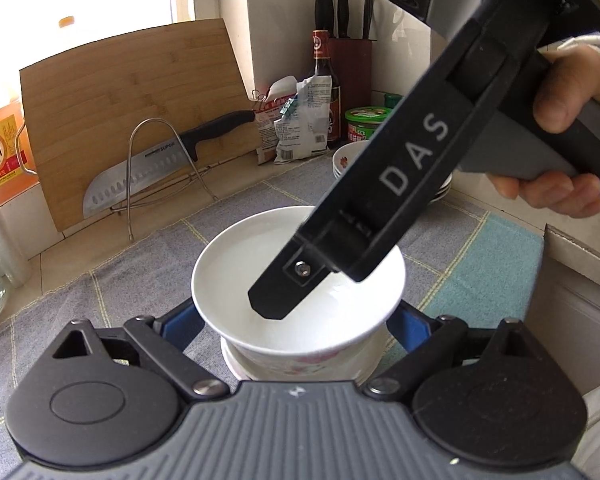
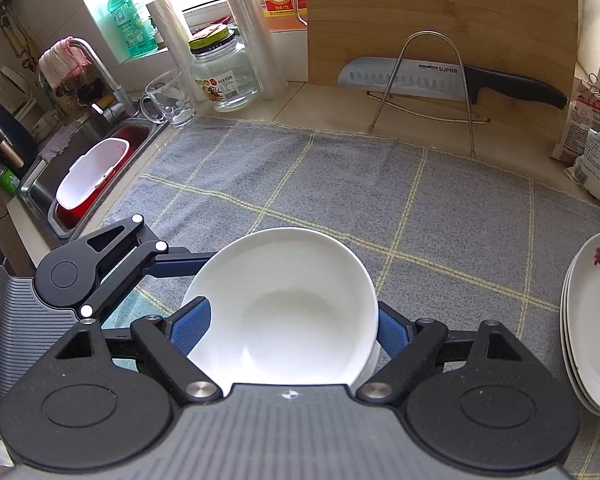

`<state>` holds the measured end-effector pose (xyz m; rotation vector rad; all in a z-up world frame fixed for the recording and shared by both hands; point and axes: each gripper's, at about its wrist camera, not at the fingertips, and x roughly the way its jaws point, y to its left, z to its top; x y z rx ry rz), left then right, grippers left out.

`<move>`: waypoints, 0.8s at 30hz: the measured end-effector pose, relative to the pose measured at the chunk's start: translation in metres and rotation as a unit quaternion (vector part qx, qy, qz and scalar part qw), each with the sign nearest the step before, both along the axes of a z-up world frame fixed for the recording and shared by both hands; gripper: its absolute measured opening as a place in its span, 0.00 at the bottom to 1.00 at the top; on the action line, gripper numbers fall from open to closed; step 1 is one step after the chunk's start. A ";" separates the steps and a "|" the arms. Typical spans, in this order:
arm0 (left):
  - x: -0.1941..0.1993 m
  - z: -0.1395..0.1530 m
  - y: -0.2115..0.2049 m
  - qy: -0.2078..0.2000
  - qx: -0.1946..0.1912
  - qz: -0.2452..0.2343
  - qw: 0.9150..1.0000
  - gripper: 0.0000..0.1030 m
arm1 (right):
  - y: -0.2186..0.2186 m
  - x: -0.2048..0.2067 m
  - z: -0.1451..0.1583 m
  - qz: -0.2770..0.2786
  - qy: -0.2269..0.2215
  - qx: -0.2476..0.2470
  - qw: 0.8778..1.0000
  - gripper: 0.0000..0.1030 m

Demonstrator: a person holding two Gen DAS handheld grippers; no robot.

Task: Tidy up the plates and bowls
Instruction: 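Carry the white bowl with the right gripper over the nested bowls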

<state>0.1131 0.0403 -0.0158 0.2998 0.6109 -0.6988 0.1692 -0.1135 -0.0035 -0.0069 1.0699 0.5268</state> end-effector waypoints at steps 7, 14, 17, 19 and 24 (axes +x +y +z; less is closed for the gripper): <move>0.007 -0.006 0.005 0.012 -0.006 0.002 1.000 0.93 | 0.006 0.005 -0.006 0.000 0.006 -0.004 1.000 0.87; 0.008 -0.007 0.001 0.015 -0.007 -0.007 1.000 0.93 | 0.000 0.004 -0.006 -0.009 0.009 -0.005 1.000 0.87; 0.008 -0.007 -0.002 0.018 -0.008 -0.014 1.000 0.93 | -0.004 0.003 -0.008 -0.013 0.013 -0.007 1.000 0.87; 0.008 -0.008 -0.003 0.021 -0.006 -0.017 1.000 0.93 | -0.007 0.003 -0.009 -0.016 0.016 -0.004 1.000 0.87; 0.009 -0.010 -0.004 0.024 -0.001 -0.020 1.000 0.93 | -0.008 0.003 -0.013 -0.016 0.019 -0.001 1.000 0.87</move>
